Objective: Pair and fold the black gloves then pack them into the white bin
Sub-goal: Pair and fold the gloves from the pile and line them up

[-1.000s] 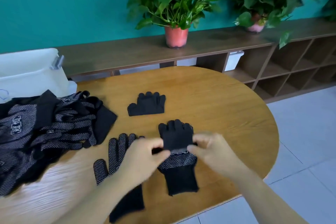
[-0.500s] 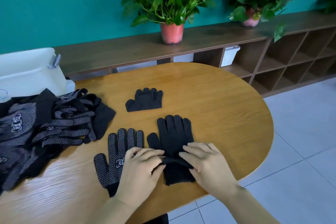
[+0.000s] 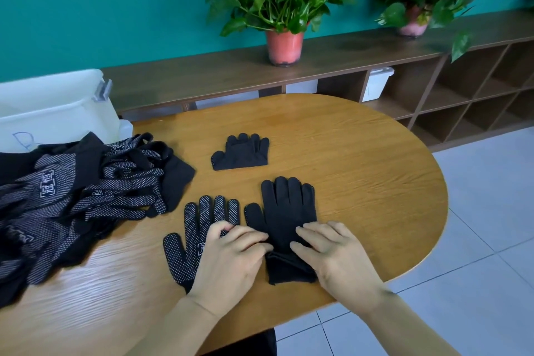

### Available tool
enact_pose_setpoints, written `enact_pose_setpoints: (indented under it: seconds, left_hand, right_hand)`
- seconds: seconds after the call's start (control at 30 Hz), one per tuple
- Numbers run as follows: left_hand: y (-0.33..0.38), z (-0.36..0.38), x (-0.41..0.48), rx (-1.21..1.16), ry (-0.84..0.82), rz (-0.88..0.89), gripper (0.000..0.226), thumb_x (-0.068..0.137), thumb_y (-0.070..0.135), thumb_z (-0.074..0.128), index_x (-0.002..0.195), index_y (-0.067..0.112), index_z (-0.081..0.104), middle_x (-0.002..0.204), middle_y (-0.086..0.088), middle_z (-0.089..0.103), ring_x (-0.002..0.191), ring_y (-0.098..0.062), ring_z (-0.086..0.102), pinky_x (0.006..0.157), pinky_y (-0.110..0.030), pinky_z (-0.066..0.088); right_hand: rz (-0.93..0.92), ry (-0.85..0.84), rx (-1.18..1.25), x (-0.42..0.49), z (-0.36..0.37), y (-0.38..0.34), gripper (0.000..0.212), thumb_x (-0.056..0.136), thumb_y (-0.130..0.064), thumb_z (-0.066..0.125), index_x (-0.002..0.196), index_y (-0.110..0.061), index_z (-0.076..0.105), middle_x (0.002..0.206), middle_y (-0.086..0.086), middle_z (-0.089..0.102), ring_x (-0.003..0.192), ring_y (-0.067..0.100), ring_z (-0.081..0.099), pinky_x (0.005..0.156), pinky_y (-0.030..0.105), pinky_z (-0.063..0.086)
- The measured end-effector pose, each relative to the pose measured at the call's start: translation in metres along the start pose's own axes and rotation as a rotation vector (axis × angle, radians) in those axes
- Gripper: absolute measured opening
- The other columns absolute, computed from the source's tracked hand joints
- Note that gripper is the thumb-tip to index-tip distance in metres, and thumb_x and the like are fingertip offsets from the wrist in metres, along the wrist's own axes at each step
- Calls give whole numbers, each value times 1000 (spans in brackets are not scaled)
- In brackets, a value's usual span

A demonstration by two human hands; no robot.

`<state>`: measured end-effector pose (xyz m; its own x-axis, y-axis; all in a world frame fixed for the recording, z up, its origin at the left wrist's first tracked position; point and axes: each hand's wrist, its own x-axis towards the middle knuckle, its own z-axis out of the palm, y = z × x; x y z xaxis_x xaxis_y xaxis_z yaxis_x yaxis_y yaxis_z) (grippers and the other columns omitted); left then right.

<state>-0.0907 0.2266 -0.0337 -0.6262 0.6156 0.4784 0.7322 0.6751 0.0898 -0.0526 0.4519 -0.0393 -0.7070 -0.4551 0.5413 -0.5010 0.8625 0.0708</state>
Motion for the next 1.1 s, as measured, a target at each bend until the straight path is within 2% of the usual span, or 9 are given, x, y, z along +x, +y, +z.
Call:
enact_pose_setpoints:
  seconds: [0.27, 0.4, 0.47, 0.57, 0.63, 0.67, 0.77, 0.97, 1.1]
  left_hand:
    - [-4, -3, -8, 79, -80, 28, 40, 81, 5, 50, 100, 27, 77, 119, 6, 70, 101, -12, 66, 88, -36, 34]
    - [-8, -16, 0, 43, -54, -209, 47, 66, -10, 73, 102, 20, 78, 121, -2, 70, 101, -19, 69, 94, -38, 34]
    - [-1, -16, 10, 24, -68, -238, 38, 78, 2, 62, 111, 17, 75, 127, -4, 67, 109, -19, 66, 103, -35, 31]
    - [21, -10, 31, -9, -299, -216, 64, 94, 35, 17, 148, 11, 43, 158, -7, 31, 146, -14, 27, 121, -25, 2]
    - [26, 1, 36, 23, -472, -202, 83, 86, 51, -10, 157, 10, 0, 162, -5, -12, 149, -13, -15, 119, -28, -16]
    - [25, 6, 35, 42, -529, -201, 85, 82, 55, -16, 154, 10, -13, 160, -5, -23, 146, -14, -26, 118, -30, -18]
    - [18, 12, 33, 84, -612, -195, 85, 84, 62, -19, 151, 10, -23, 158, -5, -31, 144, -16, -32, 121, -35, -14]
    - [8, 8, 31, 55, -639, -210, 98, 77, 75, -15, 151, 11, -24, 157, -5, -34, 142, -13, -36, 121, -34, -15]
    - [8, -4, 28, 11, -561, -152, 88, 87, 71, -8, 150, 12, -26, 155, -2, -37, 140, -8, -38, 120, -32, -17]
  right_hand:
    - [40, -39, -18, -6, 1, 1, 45, 82, 0, 40, 107, -16, 74, 117, 10, 69, 111, 25, 62, 87, 35, 45]
    - [222, 51, 128, 3, -11, 2, 52, 81, 1, 34, 114, -12, 73, 120, 6, 69, 114, 23, 61, 88, 29, 39]
    - [305, 83, 147, 14, -12, 3, 48, 83, 0, 38, 116, -9, 72, 119, 7, 70, 114, 24, 61, 90, 31, 41]
    - [363, -93, 56, 37, 1, -3, 40, 90, -11, 43, 122, -4, 67, 125, 12, 66, 123, 27, 59, 103, 40, 45]
    - [373, -327, 38, 48, 12, -11, 60, 97, -31, 19, 139, -1, 50, 146, 15, 48, 140, 25, 40, 115, 40, 28]
    - [358, -404, 56, 49, 17, -12, 73, 96, -42, 1, 150, -2, 31, 158, 13, 26, 149, 23, 20, 120, 37, 12]
    - [382, -588, 126, 40, 23, -6, 87, 79, -59, -28, 153, -16, -14, 157, -1, -25, 146, 14, -25, 118, 33, -17]
    - [405, -625, 147, 41, 18, -5, 87, 75, -62, -29, 150, -18, -22, 158, -2, -29, 143, 11, -32, 118, 33, -19]
    - [395, -576, 176, 30, 6, -6, 81, 84, -61, -23, 151, -17, -19, 156, -4, -29, 143, 9, -30, 118, 33, -18]
